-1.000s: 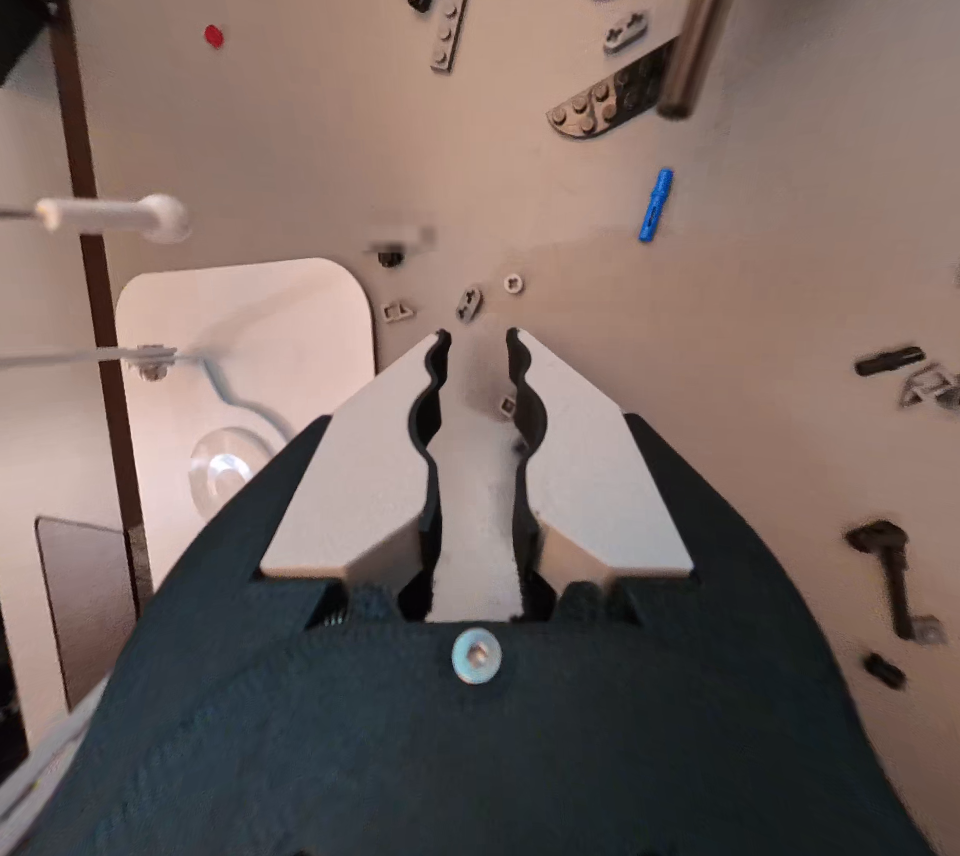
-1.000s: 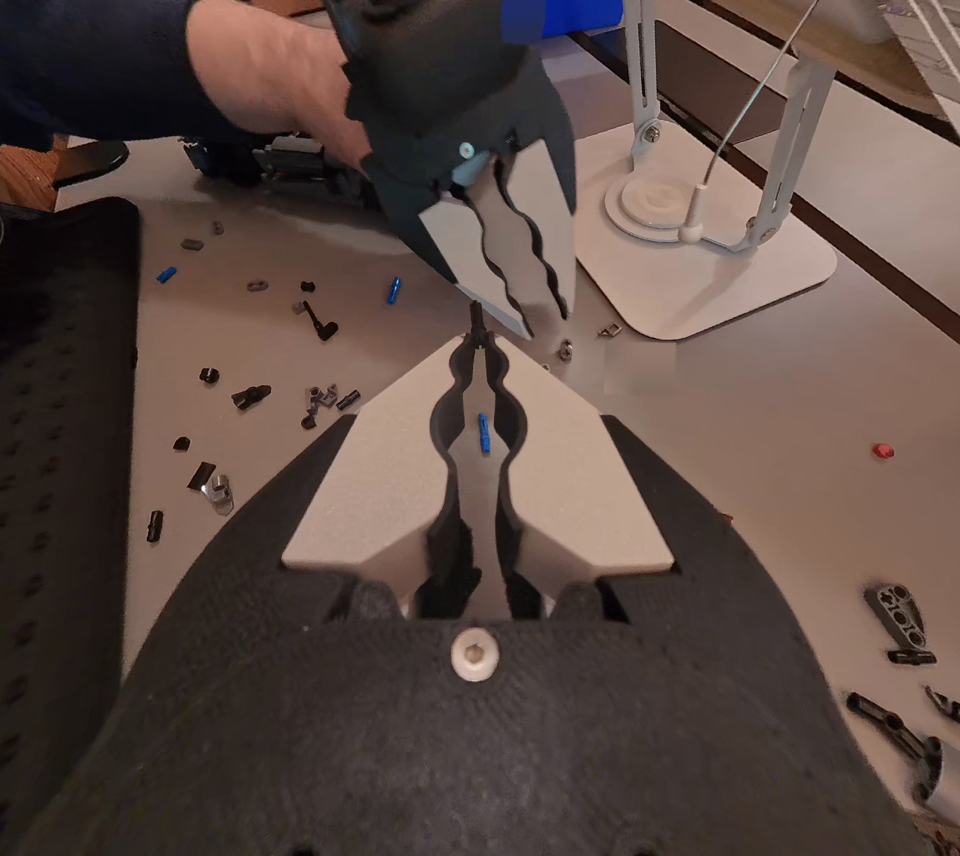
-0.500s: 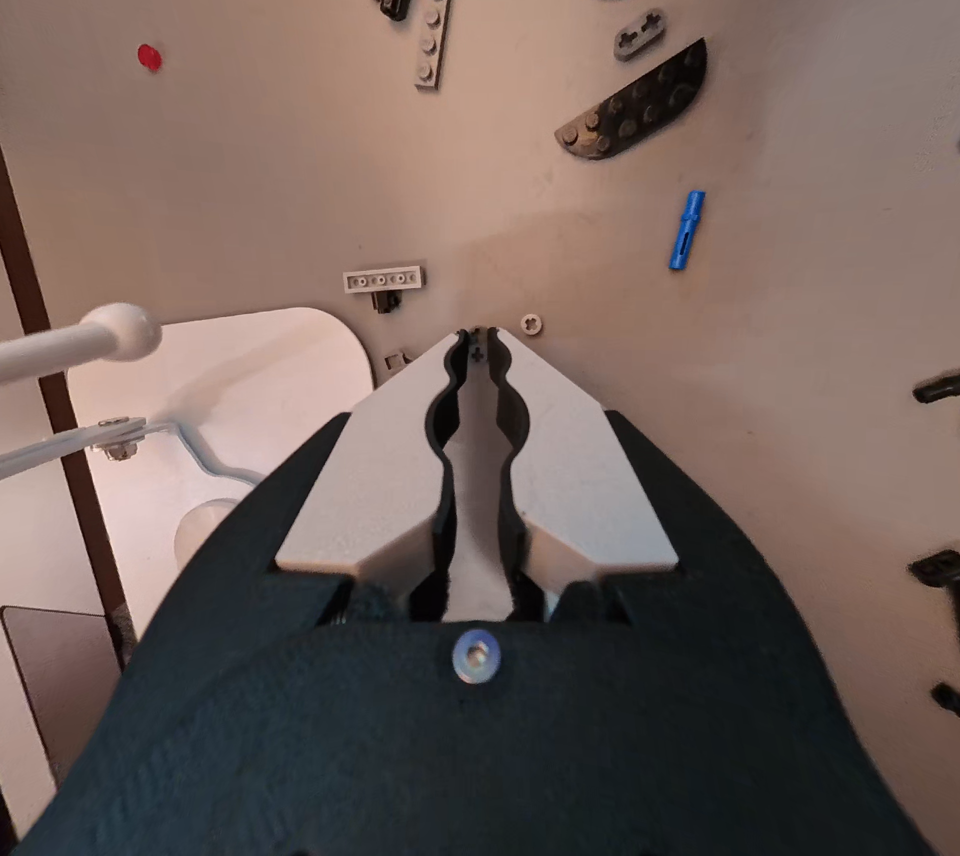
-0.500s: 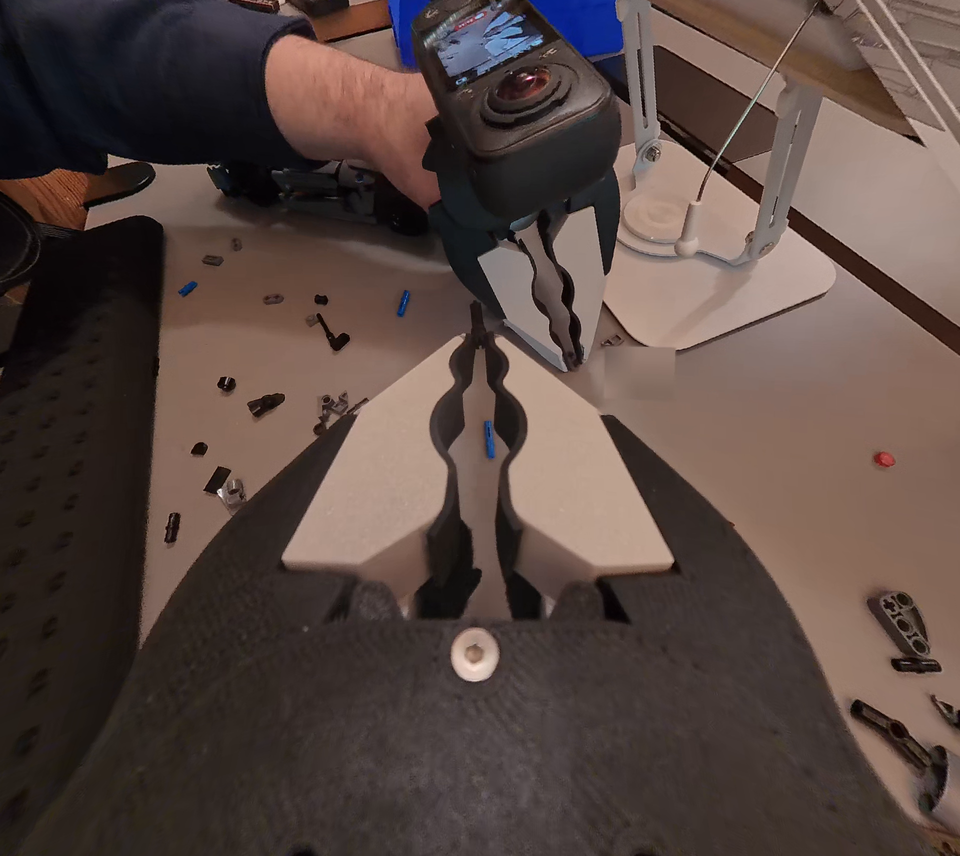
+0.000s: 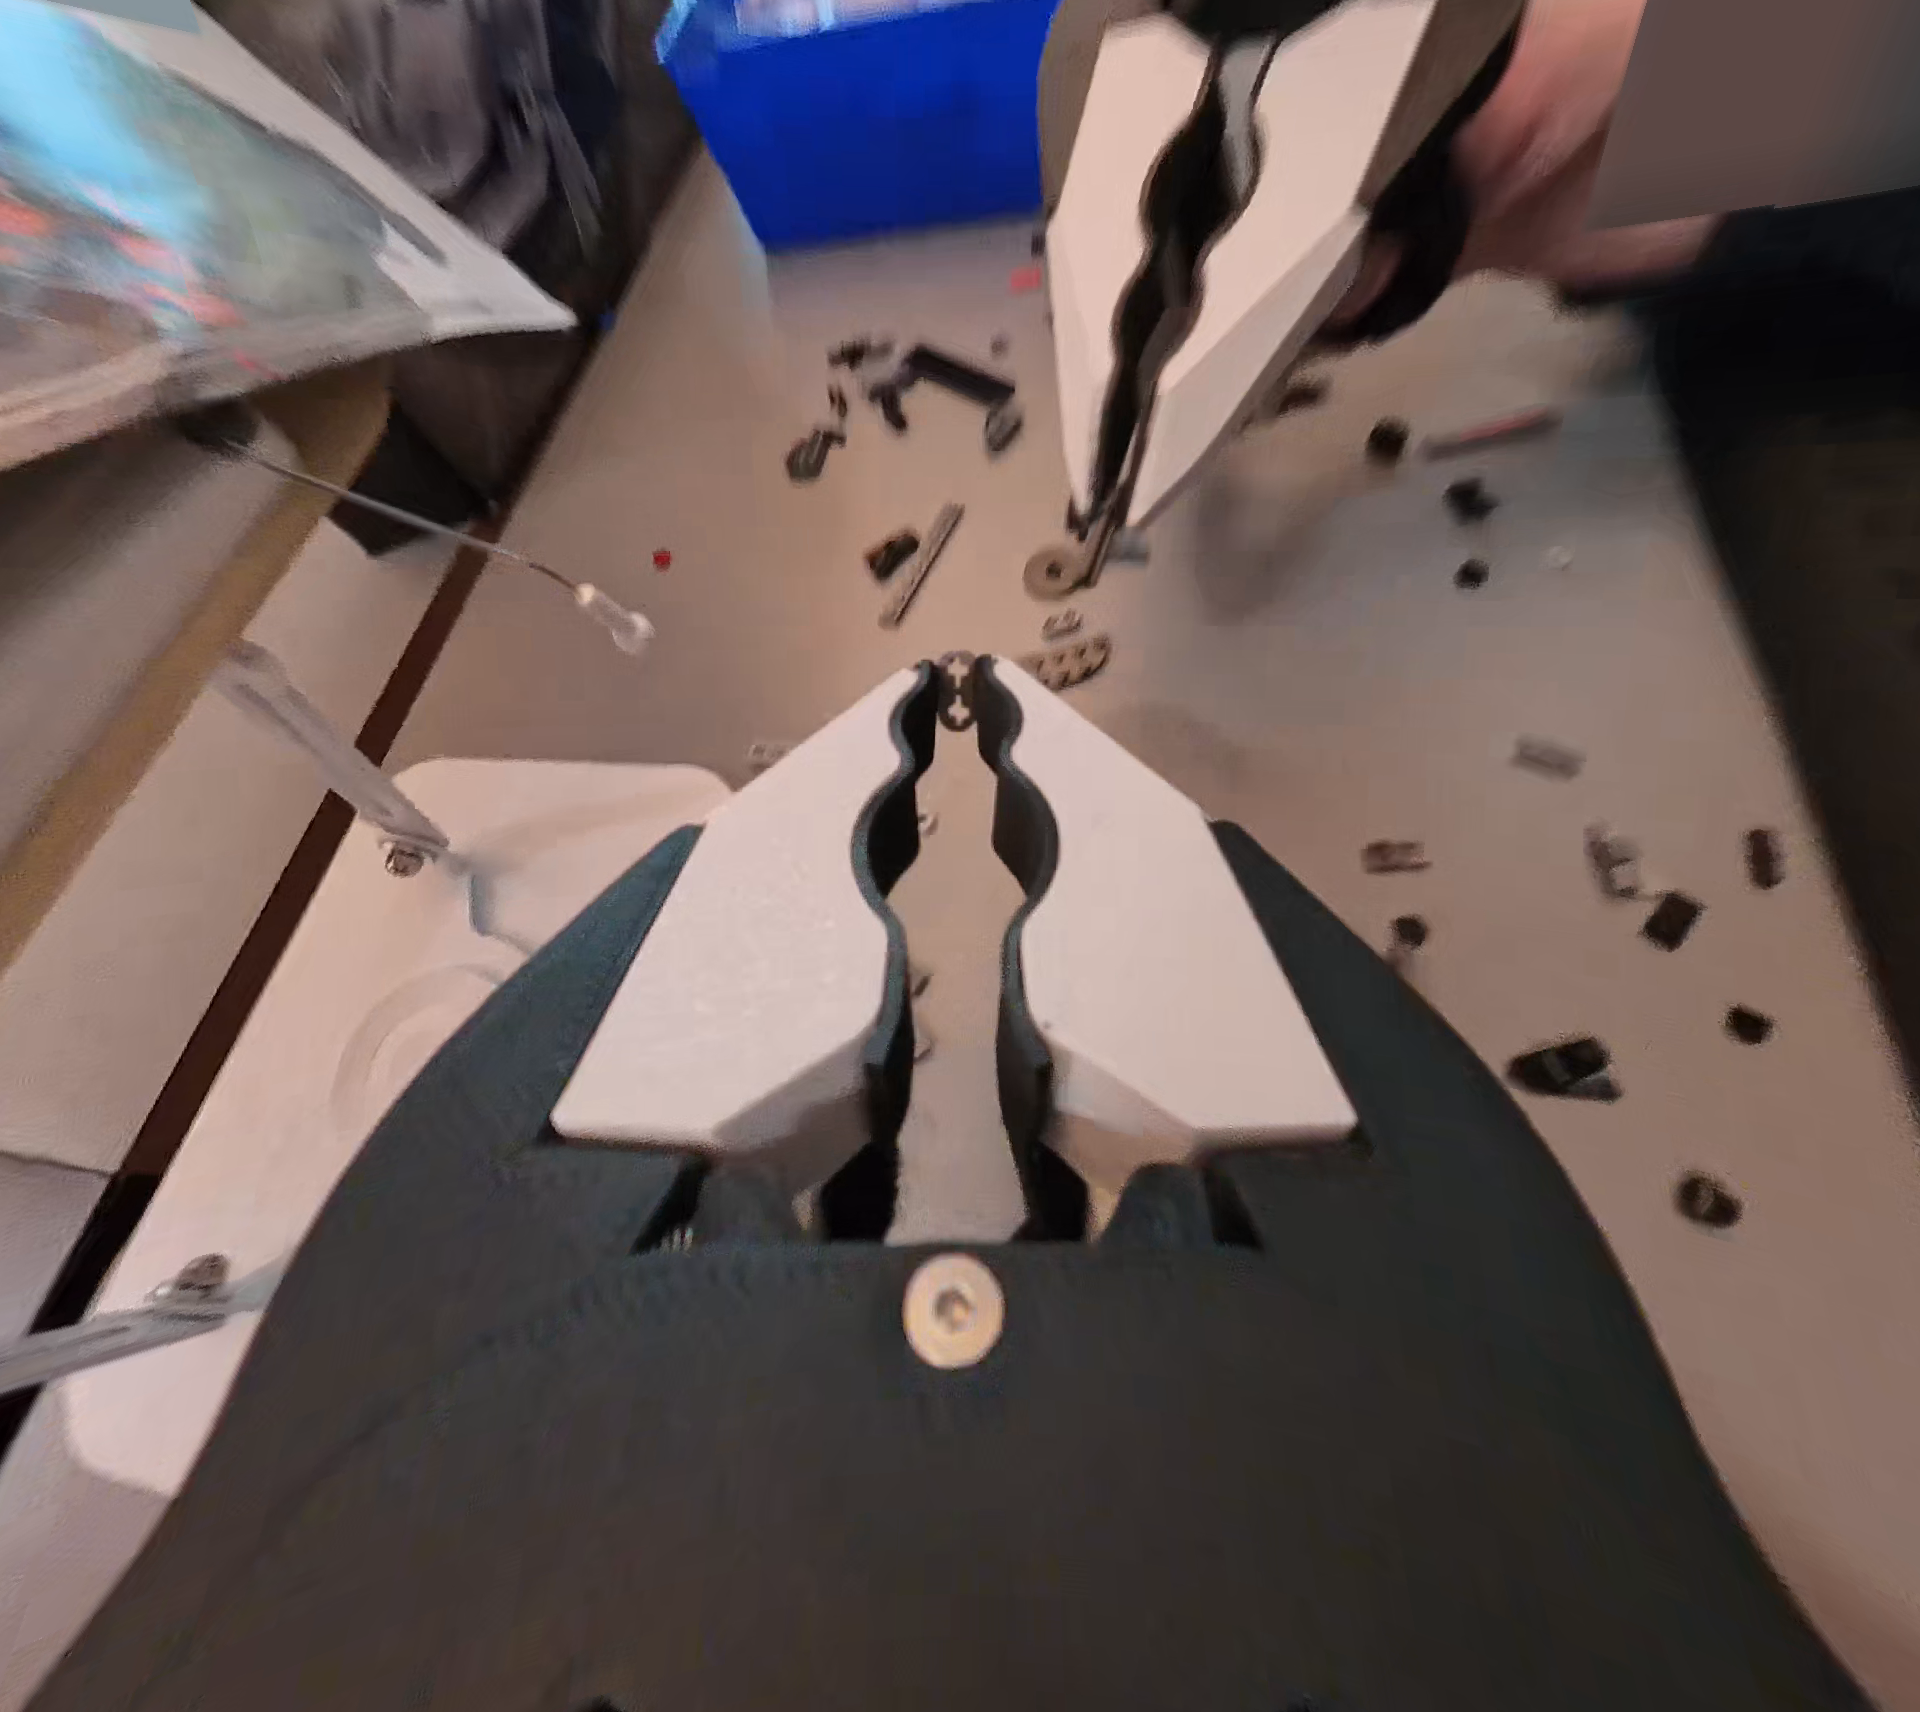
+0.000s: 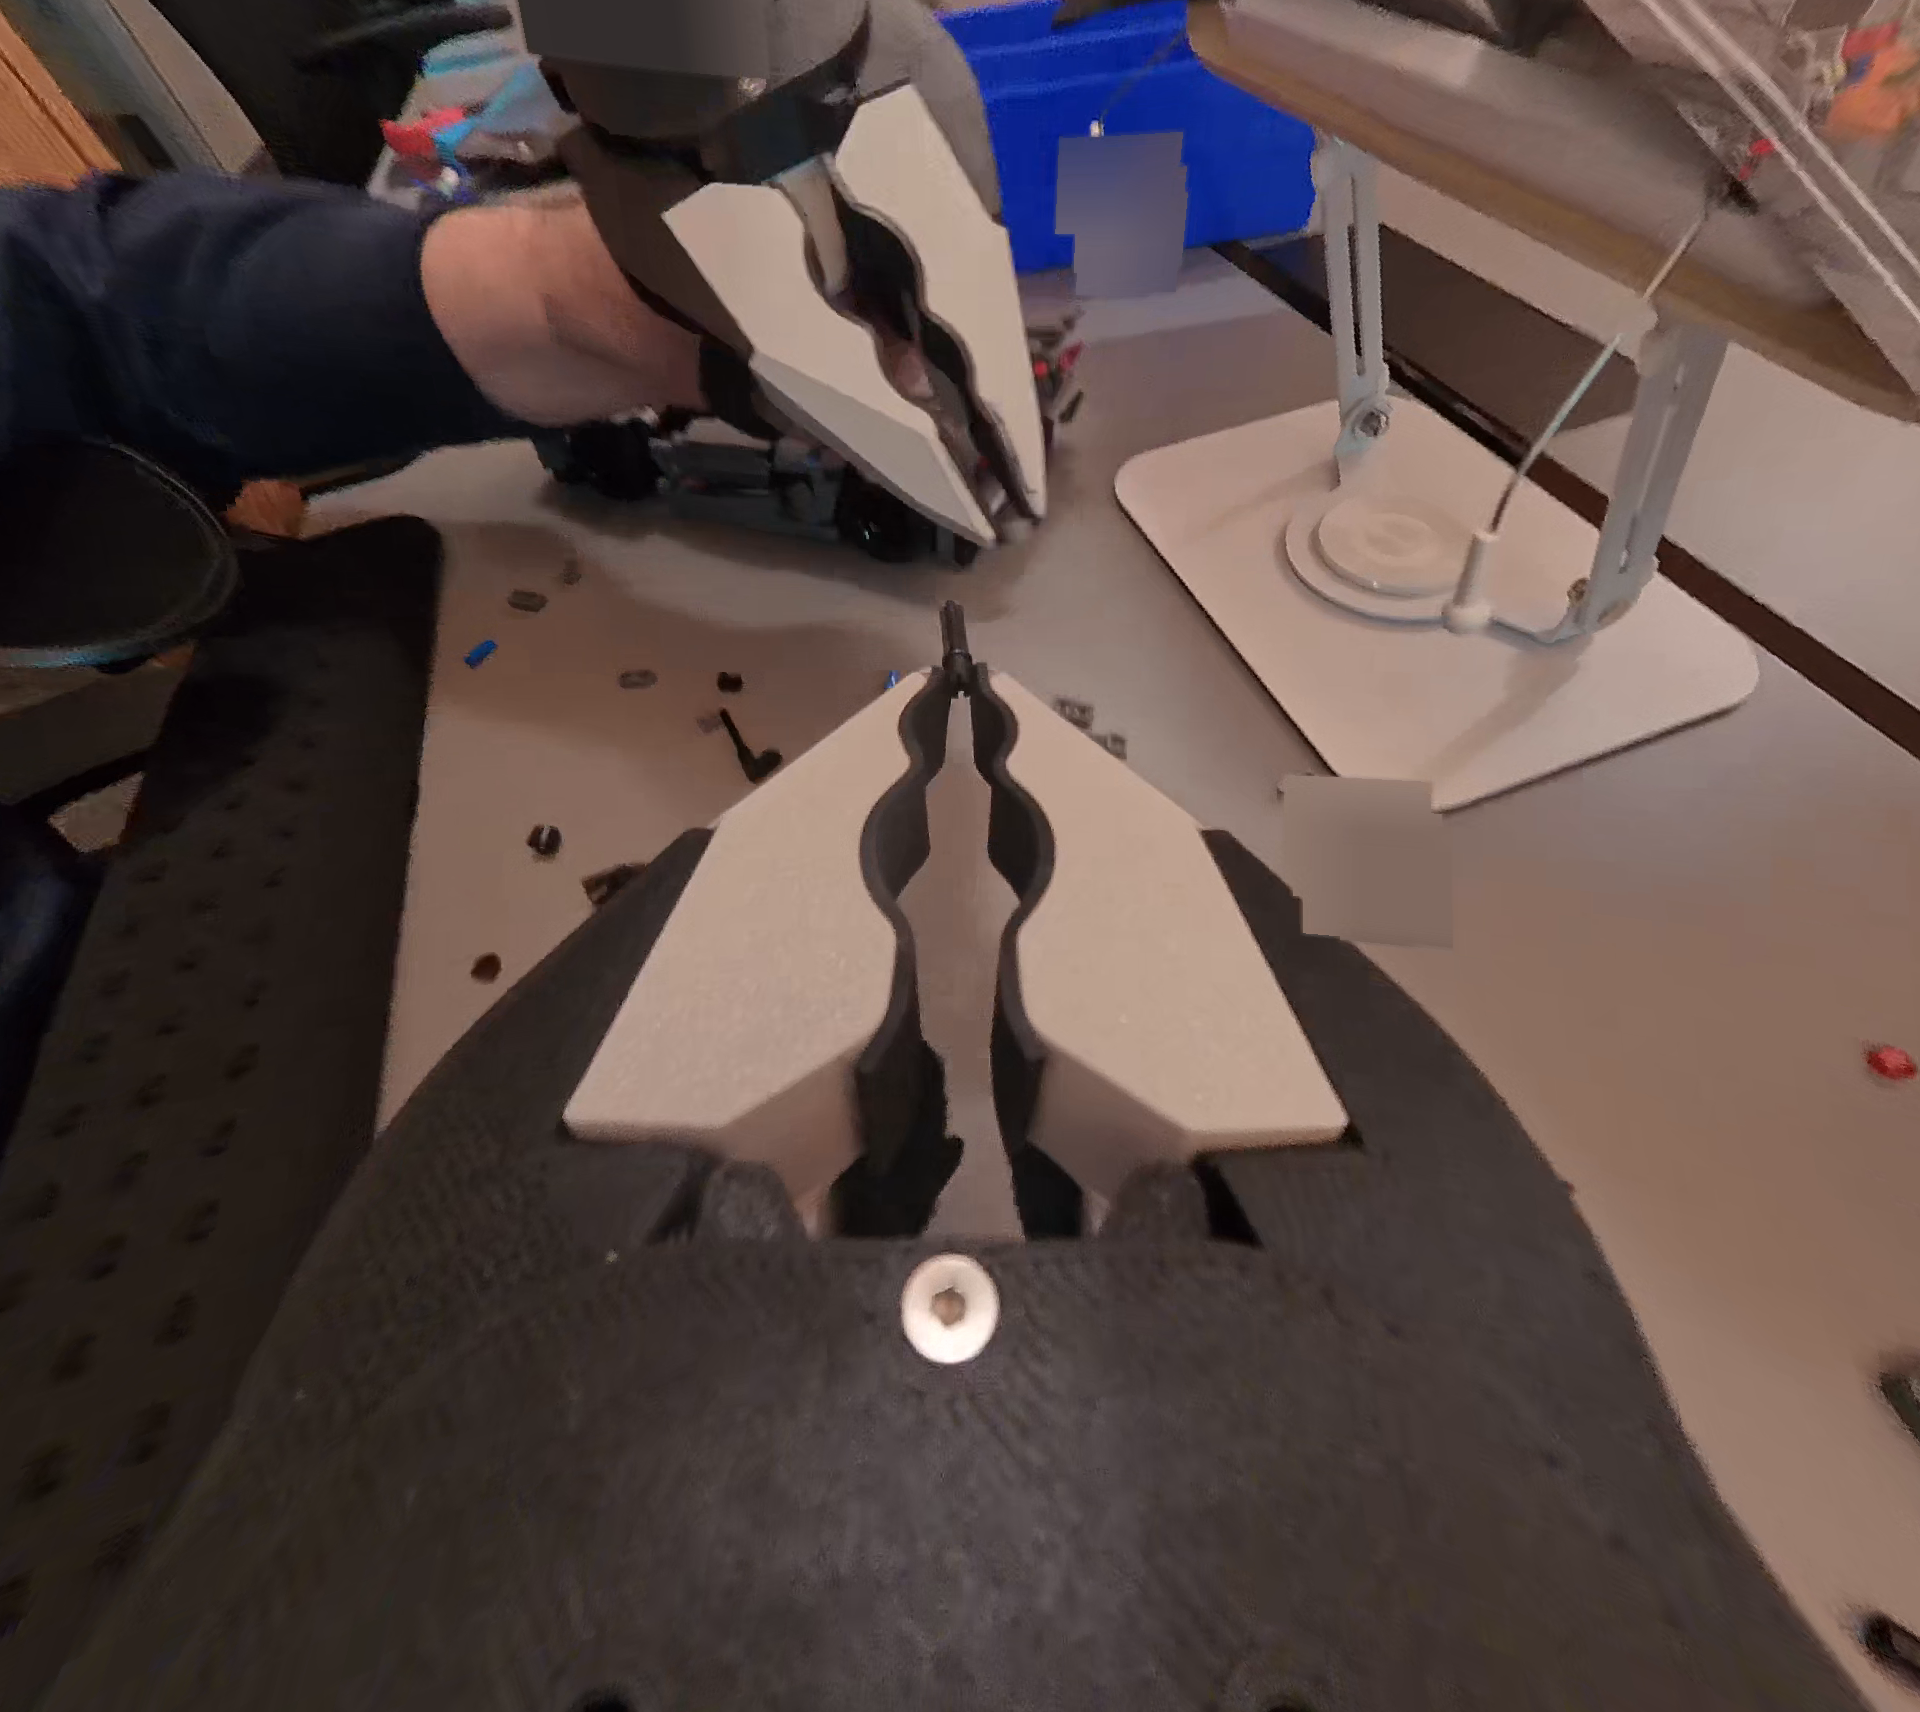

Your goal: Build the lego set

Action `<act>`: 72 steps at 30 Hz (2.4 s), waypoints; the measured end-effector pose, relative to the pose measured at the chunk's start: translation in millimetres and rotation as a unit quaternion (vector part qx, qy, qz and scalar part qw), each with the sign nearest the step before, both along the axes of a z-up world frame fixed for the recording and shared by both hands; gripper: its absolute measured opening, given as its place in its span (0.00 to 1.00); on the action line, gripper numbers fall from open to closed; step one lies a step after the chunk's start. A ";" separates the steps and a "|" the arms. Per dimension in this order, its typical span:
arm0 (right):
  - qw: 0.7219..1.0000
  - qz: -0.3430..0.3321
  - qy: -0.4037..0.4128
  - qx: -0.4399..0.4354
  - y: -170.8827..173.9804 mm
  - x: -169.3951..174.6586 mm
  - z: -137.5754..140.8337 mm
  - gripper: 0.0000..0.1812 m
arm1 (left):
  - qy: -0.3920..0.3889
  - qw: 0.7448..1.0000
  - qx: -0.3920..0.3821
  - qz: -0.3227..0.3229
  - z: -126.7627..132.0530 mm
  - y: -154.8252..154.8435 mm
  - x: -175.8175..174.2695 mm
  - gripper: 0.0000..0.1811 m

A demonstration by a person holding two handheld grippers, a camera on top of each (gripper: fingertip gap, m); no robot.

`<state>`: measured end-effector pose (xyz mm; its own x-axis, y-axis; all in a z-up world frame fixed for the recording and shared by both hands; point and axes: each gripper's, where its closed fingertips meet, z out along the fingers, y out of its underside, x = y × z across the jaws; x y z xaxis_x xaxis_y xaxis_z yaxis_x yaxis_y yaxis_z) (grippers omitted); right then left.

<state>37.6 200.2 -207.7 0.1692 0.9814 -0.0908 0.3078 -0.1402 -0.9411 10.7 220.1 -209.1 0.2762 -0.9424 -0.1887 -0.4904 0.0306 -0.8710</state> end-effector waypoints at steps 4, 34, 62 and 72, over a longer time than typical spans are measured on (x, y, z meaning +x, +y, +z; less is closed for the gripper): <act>0.998 0.007 0.057 0.017 -12.8 -11.4 24.8 0.01 | -0.106 0.994 -0.008 -0.010 33.1 -24.9 -1.5 0.02; 0.987 -0.058 0.081 0.126 -16.8 -16.1 53.7 0.01 | -0.328 0.932 -0.146 -0.049 59.9 -34.0 3.1 0.02; 0.992 0.009 0.129 -0.002 -25.5 -17.4 51.5 0.00 | -0.252 0.965 -0.019 -0.064 62.1 -43.7 5.0 0.02; 0.990 0.030 0.135 -0.012 -29.6 -17.7 51.7 0.00 | -0.218 0.973 0.016 -0.074 61.5 -48.5 5.3 0.02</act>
<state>19.9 170.6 -156.0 0.0772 0.9860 -0.1476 0.0539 -0.1520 -0.9869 16.0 171.6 -147.6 0.1976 -0.9736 -0.1140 -0.0628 0.1034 -0.9926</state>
